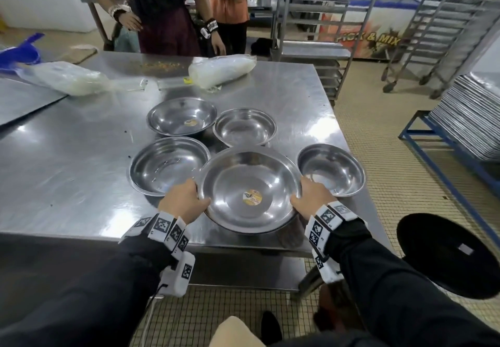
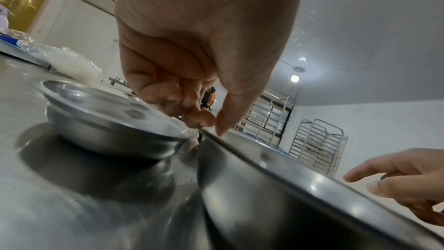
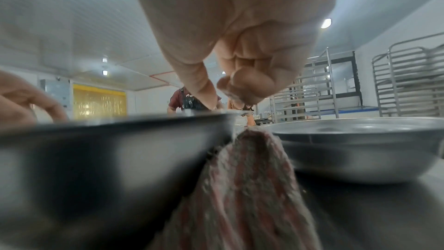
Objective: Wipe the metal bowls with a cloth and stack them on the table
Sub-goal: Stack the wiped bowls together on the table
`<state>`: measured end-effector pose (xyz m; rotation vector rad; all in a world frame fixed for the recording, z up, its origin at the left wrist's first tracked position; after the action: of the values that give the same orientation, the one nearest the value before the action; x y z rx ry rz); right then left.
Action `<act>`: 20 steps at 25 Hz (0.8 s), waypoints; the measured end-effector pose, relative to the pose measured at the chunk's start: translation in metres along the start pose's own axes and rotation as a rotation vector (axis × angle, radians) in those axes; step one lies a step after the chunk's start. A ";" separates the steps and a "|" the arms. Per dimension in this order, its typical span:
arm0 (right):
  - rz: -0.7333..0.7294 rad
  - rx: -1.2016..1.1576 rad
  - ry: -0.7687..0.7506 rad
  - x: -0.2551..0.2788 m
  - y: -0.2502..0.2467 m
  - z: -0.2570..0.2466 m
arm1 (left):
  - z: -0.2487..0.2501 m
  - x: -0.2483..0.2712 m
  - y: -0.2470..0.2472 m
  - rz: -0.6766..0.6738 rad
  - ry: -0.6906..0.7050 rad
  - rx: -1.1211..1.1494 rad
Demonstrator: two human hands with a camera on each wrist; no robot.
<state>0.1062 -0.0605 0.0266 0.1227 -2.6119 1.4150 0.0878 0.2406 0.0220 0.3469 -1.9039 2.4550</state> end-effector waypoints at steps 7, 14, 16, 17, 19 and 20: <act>-0.085 -0.217 -0.111 -0.041 -0.031 -0.055 | -0.017 -0.052 -0.029 -0.016 -0.107 0.103; -0.242 -0.315 -0.299 -0.155 -0.030 -0.158 | -0.061 -0.120 -0.073 -0.049 -0.273 0.254; -0.257 -0.367 -0.234 -0.194 -0.013 -0.173 | -0.082 -0.139 -0.078 -0.043 -0.331 0.226; -0.269 -0.399 -0.188 -0.213 -0.002 -0.178 | -0.092 -0.149 -0.080 -0.034 -0.359 0.210; -0.293 -0.460 -0.115 -0.247 0.020 -0.189 | -0.107 -0.173 -0.084 -0.003 -0.379 0.227; -0.293 -0.493 -0.084 -0.265 0.031 -0.196 | -0.113 -0.185 -0.085 0.003 -0.387 0.239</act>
<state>0.3832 0.1185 0.0570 0.4819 -2.7763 0.6645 0.2617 0.3938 0.0432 0.8846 -1.7147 2.7865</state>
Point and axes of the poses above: each hand's wrist, its own x-axis away from the middle knuckle, its own y-axis out of the palm, z = x × y, the point moved 10 cm from there along -x, towards the middle knuckle, and after that the axes turned 11 degrees about -x, right-handed, at the moved point
